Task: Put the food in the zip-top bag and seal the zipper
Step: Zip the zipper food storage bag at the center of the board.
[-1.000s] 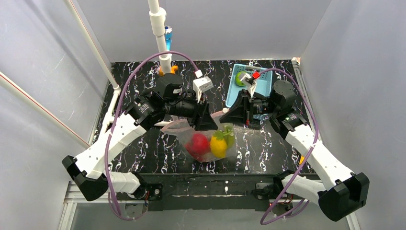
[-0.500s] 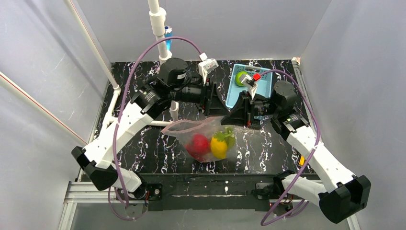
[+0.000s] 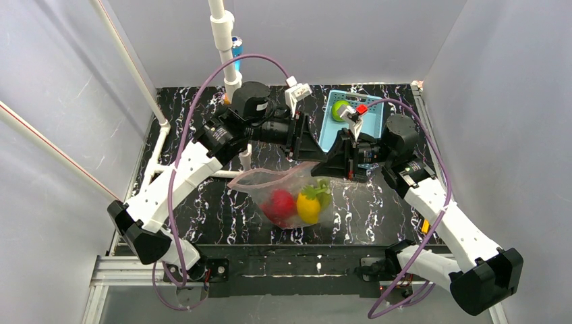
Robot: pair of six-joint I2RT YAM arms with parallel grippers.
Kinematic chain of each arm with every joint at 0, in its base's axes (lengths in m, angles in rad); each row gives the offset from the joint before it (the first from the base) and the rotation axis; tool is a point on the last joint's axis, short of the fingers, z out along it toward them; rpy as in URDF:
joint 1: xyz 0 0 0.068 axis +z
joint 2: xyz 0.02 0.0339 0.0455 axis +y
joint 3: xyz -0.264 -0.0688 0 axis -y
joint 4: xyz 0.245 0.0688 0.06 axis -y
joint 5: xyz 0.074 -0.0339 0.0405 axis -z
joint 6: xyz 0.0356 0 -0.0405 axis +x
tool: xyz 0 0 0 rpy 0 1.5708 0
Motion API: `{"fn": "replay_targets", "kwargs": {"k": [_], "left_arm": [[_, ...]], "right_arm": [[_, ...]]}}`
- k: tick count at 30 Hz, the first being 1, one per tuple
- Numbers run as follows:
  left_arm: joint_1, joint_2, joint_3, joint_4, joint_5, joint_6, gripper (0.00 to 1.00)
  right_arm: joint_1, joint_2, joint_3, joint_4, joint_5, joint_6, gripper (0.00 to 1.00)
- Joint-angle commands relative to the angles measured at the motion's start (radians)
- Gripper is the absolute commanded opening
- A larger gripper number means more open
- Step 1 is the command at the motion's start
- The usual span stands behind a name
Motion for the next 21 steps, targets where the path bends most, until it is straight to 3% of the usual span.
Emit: {"fn": "replay_targets", "kwargs": {"k": [1,4,10,15,21], "left_arm": [[0.002,-0.057,-0.051,0.018,0.039,0.002,0.35],[0.002,-0.067,-0.068,0.020,0.039,0.004,0.26],[0.002,-0.087,-0.079,-0.007,0.020,0.034,0.20],[0.002,-0.090,-0.080,-0.018,0.008,0.038,0.01],[0.002,-0.105,-0.073,-0.059,-0.008,0.065,0.00]], "right_arm": [[0.001,-0.018,0.042,0.021,0.012,-0.003,0.01],[0.002,-0.014,0.043,0.025,0.016,0.003,0.01],[0.002,-0.017,0.042,0.011,0.024,-0.006,0.01],[0.002,-0.028,0.040,-0.012,0.067,-0.018,0.01],[0.002,-0.065,0.011,-0.029,0.206,-0.023,0.01]]}}
